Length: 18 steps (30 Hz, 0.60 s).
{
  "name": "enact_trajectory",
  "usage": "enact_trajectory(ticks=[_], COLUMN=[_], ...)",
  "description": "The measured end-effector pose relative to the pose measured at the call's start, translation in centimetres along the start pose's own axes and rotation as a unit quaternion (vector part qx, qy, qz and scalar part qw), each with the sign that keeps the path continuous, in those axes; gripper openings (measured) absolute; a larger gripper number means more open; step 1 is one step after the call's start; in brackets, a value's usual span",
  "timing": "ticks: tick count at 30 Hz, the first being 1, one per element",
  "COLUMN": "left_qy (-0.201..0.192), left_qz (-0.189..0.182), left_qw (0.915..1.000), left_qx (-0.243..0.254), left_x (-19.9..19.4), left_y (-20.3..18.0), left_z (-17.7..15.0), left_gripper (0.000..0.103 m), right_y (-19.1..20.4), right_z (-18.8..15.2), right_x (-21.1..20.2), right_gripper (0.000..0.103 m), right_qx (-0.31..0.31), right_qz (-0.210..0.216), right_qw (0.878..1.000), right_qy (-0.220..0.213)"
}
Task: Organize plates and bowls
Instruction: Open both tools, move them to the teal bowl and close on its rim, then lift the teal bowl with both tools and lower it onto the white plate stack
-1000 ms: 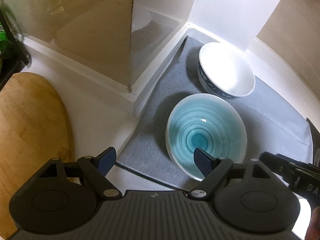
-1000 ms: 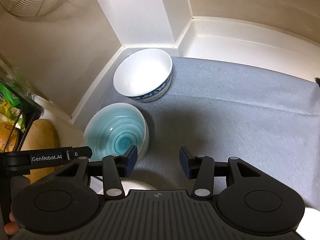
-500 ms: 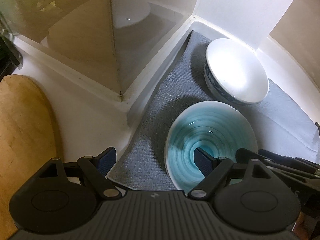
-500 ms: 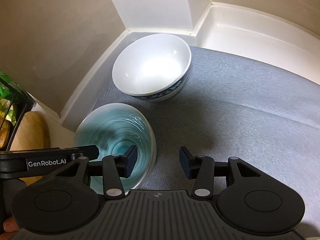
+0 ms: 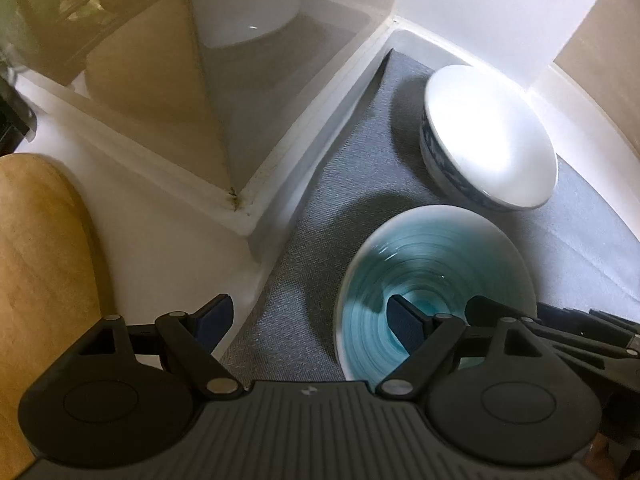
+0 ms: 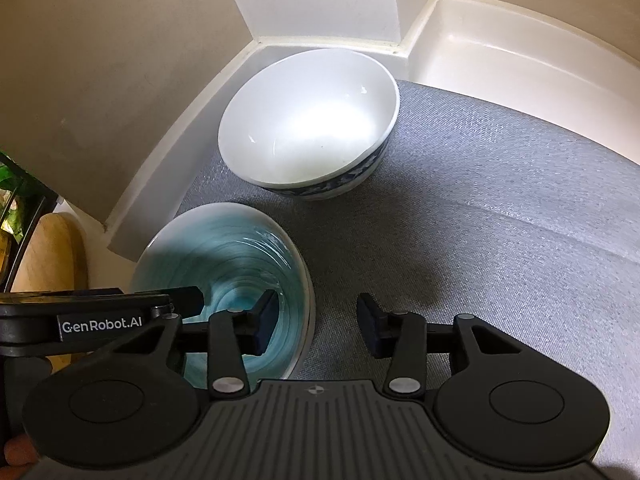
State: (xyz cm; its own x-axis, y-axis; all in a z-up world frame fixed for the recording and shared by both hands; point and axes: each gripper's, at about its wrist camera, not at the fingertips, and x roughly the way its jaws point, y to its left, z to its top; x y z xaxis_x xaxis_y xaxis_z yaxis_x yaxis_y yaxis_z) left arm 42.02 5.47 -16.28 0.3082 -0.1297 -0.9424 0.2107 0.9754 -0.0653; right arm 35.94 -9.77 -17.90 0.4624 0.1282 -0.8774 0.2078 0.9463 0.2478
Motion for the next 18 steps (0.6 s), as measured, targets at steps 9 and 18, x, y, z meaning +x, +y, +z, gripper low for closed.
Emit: enact_trajectory(ticks=[9, 18], left_qy=[-0.011, -0.012], left_qz=[0.014, -0.033], left_qw=[0.9989, 0.9992], left_qx=[0.043, 0.019], left_x=[-0.8, -2.5], left_y=[-1.0, -0.1], left_z=[-0.3, -0.6], left_gripper=[0.031, 0.012], right_y=[0.8, 1.9], right_z=[0.0, -0.1], right_x=[0.3, -1.2], right_gripper=[0.010, 0.010], right_qx=[-0.012, -0.031], right_qz=[0.009, 0.003], right_qw=[1.000, 0.999], right_qy=[0.005, -0.010])
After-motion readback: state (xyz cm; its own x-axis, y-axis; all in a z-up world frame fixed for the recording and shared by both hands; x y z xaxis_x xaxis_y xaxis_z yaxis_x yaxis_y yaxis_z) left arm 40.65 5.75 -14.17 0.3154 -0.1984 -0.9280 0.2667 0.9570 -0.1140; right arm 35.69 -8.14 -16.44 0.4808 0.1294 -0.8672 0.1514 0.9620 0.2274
